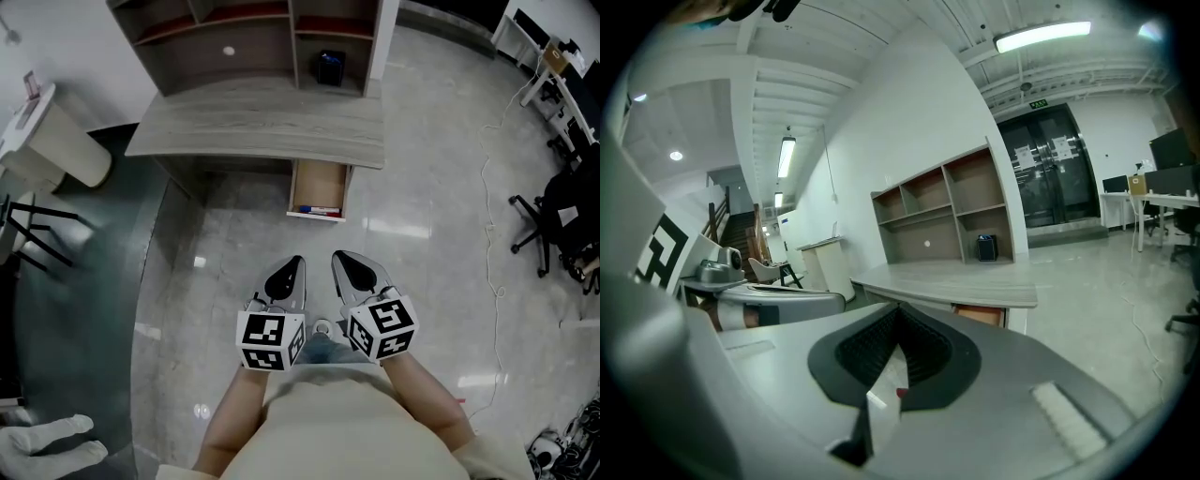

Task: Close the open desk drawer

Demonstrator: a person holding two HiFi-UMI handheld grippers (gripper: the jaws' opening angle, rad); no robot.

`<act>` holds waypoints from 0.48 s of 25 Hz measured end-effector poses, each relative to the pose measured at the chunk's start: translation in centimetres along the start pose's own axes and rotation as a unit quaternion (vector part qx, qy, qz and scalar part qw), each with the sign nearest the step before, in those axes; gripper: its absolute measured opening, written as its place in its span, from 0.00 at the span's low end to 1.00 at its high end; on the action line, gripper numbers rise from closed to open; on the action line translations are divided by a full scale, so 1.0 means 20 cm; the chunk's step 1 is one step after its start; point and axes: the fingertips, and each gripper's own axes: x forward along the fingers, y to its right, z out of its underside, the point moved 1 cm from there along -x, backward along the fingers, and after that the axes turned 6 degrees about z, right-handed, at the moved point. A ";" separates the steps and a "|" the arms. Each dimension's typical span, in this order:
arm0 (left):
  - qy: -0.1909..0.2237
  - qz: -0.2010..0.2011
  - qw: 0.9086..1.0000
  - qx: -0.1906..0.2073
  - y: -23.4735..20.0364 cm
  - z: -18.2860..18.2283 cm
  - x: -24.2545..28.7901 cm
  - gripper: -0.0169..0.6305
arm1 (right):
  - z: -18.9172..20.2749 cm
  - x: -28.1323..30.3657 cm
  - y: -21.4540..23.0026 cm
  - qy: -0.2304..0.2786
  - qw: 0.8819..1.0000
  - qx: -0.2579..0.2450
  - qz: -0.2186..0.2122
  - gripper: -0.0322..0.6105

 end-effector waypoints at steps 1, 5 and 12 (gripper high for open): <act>-0.002 -0.002 1.000 -0.002 -0.01 0.00 0.02 0.03 | 0.00 0.02 0.02 -0.002 1.000 0.003 0.001 0.05; -0.015 -0.003 1.000 -0.009 -0.06 0.02 0.09 0.03 | 0.02 0.08 0.08 -0.011 1.000 0.020 0.003 0.05; -0.031 0.002 0.999 -0.022 -0.15 0.05 0.24 0.03 | 0.08 0.21 0.21 -0.031 0.997 0.067 0.019 0.05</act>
